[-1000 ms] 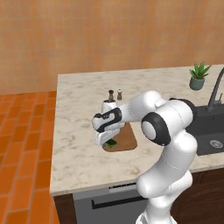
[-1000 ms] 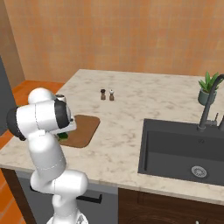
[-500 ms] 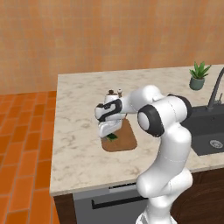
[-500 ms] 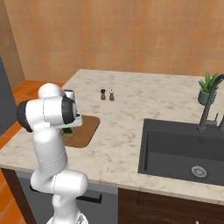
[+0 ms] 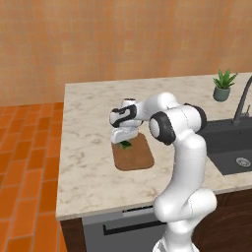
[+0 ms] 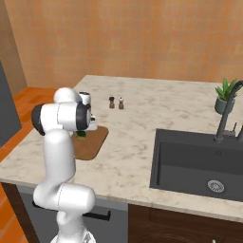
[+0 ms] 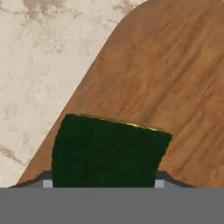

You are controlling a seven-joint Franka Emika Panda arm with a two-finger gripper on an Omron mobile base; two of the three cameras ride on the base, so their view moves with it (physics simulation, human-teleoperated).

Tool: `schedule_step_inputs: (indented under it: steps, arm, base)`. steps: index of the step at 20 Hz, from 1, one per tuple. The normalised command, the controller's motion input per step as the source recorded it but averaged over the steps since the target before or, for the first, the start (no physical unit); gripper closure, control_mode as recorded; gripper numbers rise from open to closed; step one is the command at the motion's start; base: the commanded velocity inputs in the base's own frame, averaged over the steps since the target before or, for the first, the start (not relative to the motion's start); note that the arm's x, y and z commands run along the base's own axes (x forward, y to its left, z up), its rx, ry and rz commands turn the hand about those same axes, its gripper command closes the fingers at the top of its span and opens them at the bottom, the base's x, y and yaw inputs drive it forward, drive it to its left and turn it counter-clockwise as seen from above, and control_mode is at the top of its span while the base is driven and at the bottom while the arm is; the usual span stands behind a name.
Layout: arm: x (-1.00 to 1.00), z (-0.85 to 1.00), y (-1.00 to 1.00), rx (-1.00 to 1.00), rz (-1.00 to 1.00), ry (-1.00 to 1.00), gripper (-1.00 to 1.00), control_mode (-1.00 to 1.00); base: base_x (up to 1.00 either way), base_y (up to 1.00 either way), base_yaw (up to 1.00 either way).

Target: Pick up the sponge from the counter and clean the cutting board by briefly scrubbing or pressing down on the cutting board. Once finished, release the sponge.

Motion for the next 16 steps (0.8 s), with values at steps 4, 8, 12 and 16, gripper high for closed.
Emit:
schedule_step_inputs:
  steps: [4, 8, 12, 16]
  arm:
    - [0.91, 0.00, 0.14, 0.00, -0.09, 0.03, 1.00, -1.00]
    - [0.63, -0.04, 0.20, 0.00, -0.07, 0.13, 1.00, -1.00]
    - [-0.54, -0.26, -0.83, 0.00, -0.04, 0.12, 1.00, -1.00]
    - [-1.00, -0.26, -1.00, 0.03, -0.05, 0.00, 1.00, -1.00]
  base:
    - [0.00, 0.00, 0.00]
    - [0.00, 0.00, 0.00]
    - [0.00, 0.00, 0.00]
    - [0.00, 0.00, 0.00]
